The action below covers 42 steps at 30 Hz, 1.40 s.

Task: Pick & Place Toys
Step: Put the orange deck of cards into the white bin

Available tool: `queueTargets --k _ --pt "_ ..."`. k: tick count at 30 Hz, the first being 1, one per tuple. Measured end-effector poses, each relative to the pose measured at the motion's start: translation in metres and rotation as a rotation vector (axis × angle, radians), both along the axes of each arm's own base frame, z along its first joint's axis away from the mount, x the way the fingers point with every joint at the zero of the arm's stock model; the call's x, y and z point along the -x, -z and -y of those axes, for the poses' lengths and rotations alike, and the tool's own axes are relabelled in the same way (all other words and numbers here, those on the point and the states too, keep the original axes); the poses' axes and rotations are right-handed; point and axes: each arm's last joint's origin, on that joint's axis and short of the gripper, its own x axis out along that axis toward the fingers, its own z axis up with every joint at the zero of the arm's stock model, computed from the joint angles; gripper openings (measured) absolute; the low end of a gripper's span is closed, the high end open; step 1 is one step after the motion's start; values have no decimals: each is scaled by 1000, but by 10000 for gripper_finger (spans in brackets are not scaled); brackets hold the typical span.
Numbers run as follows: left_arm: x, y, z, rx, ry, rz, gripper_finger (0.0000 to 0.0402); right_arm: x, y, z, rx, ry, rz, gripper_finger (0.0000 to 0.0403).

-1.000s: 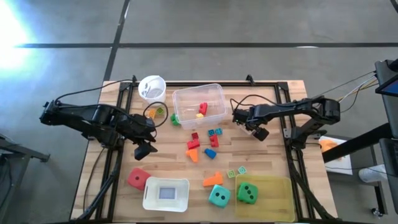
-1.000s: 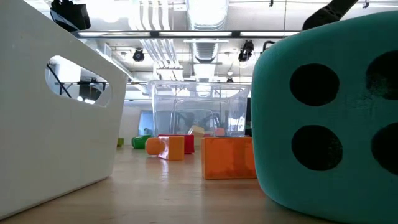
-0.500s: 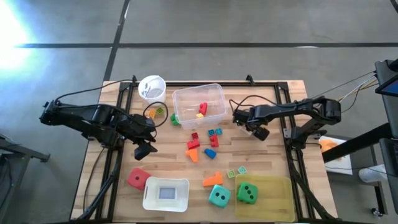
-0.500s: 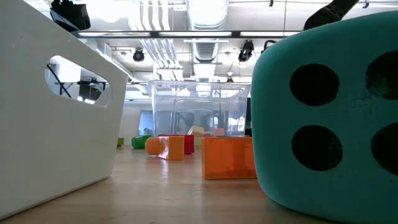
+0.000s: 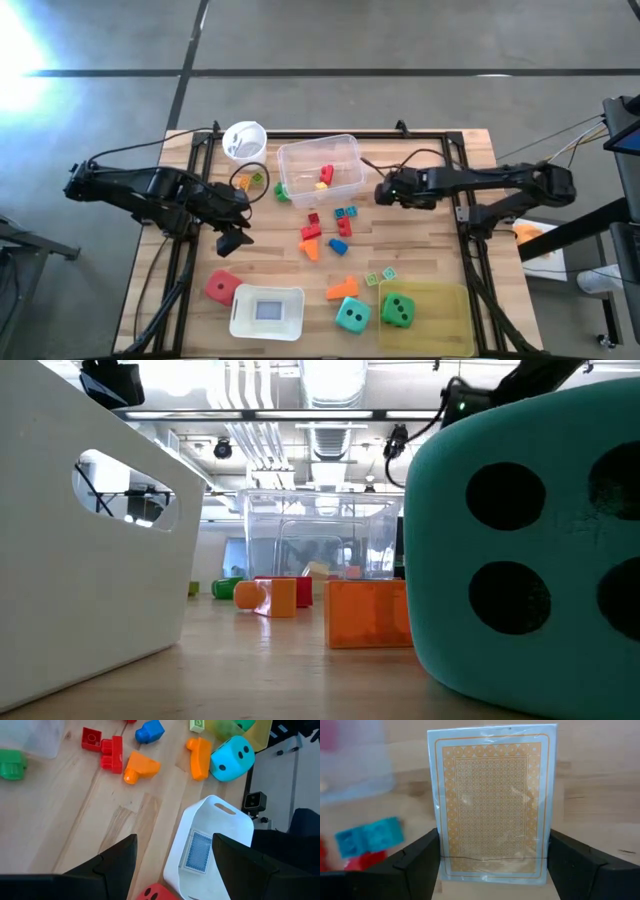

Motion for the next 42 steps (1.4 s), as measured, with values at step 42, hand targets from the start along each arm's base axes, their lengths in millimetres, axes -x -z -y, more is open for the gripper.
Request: queueTargets --k 42 --pt "-57 -37 -40 409 -642 530 262 -17 -191 -41 573 -1061 -45 290"
